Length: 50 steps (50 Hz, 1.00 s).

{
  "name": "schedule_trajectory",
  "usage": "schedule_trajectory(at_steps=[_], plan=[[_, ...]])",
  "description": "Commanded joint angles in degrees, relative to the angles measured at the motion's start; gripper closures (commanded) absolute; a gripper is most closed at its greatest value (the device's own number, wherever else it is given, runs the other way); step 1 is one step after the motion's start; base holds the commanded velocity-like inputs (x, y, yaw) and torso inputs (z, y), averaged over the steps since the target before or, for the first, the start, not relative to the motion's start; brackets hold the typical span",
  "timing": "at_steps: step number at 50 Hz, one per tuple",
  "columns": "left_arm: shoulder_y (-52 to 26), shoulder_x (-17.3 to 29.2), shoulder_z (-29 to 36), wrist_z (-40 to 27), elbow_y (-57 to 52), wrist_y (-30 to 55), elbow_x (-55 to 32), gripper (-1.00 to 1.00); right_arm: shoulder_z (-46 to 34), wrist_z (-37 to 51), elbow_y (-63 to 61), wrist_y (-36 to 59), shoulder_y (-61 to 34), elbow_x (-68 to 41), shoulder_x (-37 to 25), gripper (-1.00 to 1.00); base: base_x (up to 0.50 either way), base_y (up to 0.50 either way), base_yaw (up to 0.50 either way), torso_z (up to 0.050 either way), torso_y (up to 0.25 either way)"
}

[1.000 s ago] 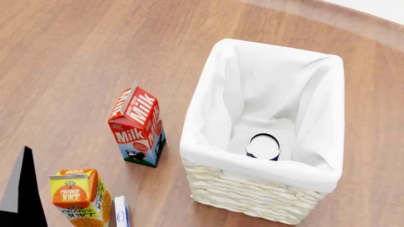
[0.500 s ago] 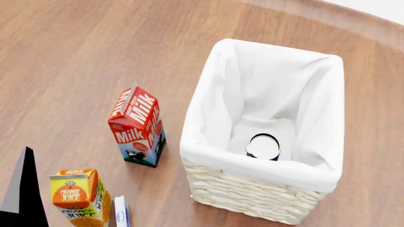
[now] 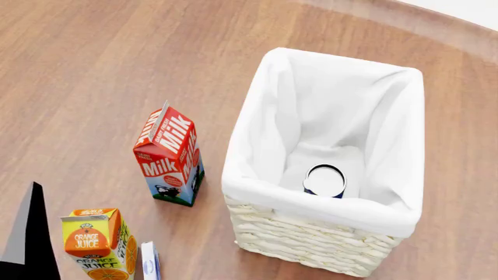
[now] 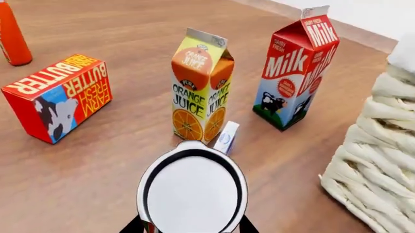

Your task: Pick up the alphabet soup and the tomato sauce, and put them in the basket.

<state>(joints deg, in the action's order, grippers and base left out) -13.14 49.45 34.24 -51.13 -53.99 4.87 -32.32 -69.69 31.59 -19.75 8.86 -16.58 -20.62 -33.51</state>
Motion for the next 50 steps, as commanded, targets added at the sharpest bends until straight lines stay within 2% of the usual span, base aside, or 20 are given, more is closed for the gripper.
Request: schedule_trajectory(at_steps=[1,21,38,50], plan=[[-0.09,0.04,0.18,-0.06,0.02,-0.02,0.07,-1.00,3.18,3.84,-6.86,-0.08,0.80,0.41,-4.61,1.00,0.00,0.00,0.00,0.000,0.000],[-0.21,0.09,0.31,-0.14,0.39,-0.24,-0.02,-1.00,11.18,11.87,-12.19,-5.74,3.57,-2.80,-12.27,1.00,0.00,0.00,0.00,0.000,0.000],[-0.36,-0.49,1.13,0.17,0.97,-0.12,0.46,-1.00,17.27,18.74,-19.57,-5.61,3.95,-4.64,-20.56,1.00,0.00,0.00,0.00,0.000,0.000],[-0.26,-0.07,0.86,-0.01,0.92,-0.46,0.26,-1.00,20.57,20.27,-22.21,-3.23,1.64,-8.46,-24.20,1.00,0.00,0.00,0.00,0.000,0.000]])
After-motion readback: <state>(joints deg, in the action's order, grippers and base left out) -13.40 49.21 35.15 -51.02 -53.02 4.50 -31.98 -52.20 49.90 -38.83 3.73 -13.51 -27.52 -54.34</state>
